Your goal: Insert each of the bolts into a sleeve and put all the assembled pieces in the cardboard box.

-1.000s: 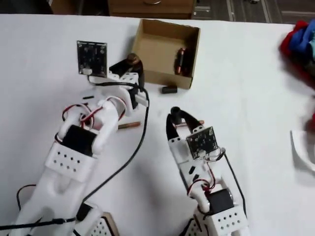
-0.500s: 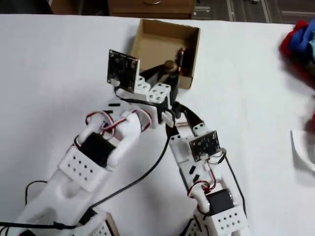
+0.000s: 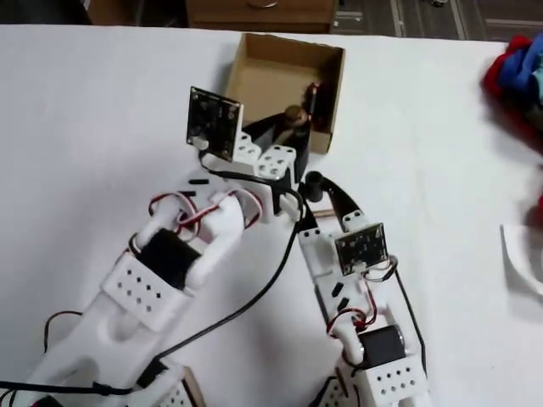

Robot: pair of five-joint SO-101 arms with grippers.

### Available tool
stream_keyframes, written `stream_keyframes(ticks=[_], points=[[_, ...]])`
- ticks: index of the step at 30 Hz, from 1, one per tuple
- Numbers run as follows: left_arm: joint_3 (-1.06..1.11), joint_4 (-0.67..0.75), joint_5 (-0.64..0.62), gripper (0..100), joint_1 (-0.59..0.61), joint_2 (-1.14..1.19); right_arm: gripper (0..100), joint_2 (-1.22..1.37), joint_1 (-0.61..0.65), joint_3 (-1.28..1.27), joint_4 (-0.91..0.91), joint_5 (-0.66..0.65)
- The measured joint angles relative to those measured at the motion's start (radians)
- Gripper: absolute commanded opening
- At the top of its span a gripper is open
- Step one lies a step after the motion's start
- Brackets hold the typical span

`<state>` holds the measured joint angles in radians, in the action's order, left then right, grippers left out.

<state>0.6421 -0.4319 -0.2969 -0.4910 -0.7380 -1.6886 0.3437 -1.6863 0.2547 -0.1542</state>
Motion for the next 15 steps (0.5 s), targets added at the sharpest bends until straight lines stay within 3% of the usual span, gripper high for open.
stream_keyframes(ticks=[15], points=[[0.037,0.000,0.000,3,-0.071,0.000,2.3,-0.002,-0.003,0.000,-0.048,0.000]])
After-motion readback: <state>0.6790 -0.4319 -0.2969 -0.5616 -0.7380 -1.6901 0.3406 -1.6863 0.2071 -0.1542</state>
